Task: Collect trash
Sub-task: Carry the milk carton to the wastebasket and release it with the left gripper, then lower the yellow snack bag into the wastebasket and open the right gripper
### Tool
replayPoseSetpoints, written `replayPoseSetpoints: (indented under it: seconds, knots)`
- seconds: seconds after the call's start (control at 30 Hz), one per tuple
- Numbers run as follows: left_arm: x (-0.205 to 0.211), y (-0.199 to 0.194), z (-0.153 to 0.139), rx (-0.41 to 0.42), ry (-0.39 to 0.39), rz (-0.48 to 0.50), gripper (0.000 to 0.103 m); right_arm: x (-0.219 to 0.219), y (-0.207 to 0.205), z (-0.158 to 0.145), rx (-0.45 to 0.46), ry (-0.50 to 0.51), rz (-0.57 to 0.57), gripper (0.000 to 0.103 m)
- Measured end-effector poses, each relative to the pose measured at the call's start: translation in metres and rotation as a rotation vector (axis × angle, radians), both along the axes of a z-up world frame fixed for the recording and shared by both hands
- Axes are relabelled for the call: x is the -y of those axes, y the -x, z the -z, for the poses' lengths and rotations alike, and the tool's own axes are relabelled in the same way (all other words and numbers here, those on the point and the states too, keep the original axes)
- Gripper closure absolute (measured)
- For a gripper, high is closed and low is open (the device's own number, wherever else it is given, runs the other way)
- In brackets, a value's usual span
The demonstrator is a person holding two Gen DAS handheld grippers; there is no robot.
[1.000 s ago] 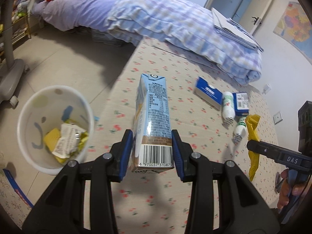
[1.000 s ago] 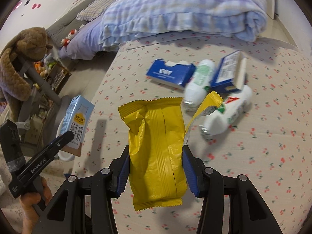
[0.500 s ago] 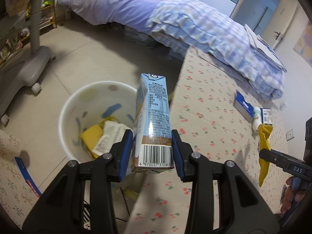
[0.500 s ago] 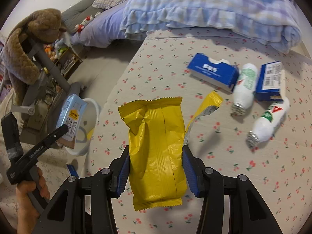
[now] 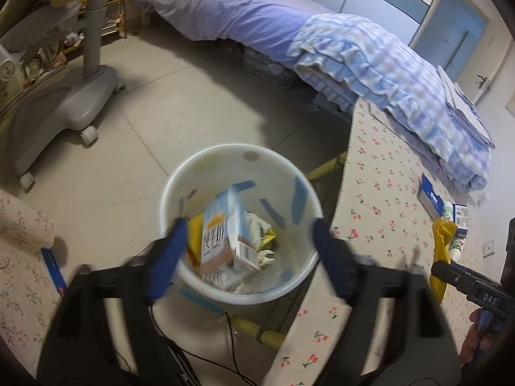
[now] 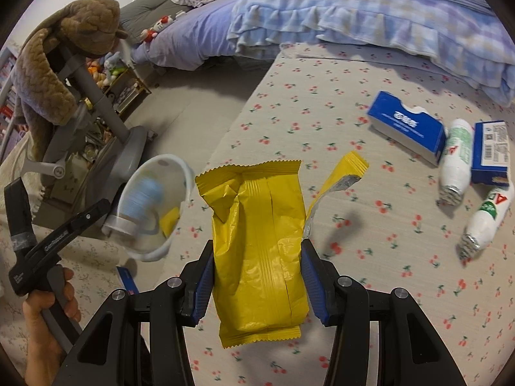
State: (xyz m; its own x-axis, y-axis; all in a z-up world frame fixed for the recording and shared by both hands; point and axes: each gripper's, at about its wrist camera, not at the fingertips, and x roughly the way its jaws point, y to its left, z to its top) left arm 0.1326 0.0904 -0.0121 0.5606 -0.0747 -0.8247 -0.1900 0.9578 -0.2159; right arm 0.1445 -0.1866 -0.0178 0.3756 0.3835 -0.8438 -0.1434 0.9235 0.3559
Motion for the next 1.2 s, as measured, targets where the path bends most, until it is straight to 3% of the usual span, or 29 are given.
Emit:
replayPoseSetpoints:
  seconds: [0.13, 0.27, 0.43, 1.03, 1.07, 1.17, 1.2]
  knots:
    - [-0.003, 0.003, 0.004, -0.055, -0.074, -0.005, 0.013, -0.015, -0.002, 0.003, 0.004, 0.002, -0.018, 0.051]
    - [-0.012, 0.01, 0.006, -0.066, -0.124, -0.016, 0.006, -0.033, -0.004, 0.006, 0.003, 0.007, -0.04, 0.051]
    - [-0.027, 0.017, 0.004, -0.076, -0.188, -0.022, 0.004, -0.056, -0.008, 0.007, 0.002, -0.003, -0.064, 0.051]
    - [-0.063, 0.024, -0.002, -0.106, -0.162, -0.099, 0.003, -0.165, -0.037, 0.002, 0.062, -0.055, -0.164, 0.051]
    - [-0.064, 0.024, -0.002, -0.105, -0.162, -0.103, 0.003, -0.169, -0.037, 0.001, 0.066, -0.058, -0.175, 0.049]
    - [-0.068, 0.025, -0.002, -0.11, -0.163, -0.111, 0.003, -0.18, -0.038, 0.0, 0.085, -0.063, -0.204, 0.021]
    - [-0.069, 0.024, -0.002, -0.111, -0.161, -0.11, 0.003, -0.181, -0.038, -0.002, 0.095, -0.06, -0.202, 0.018]
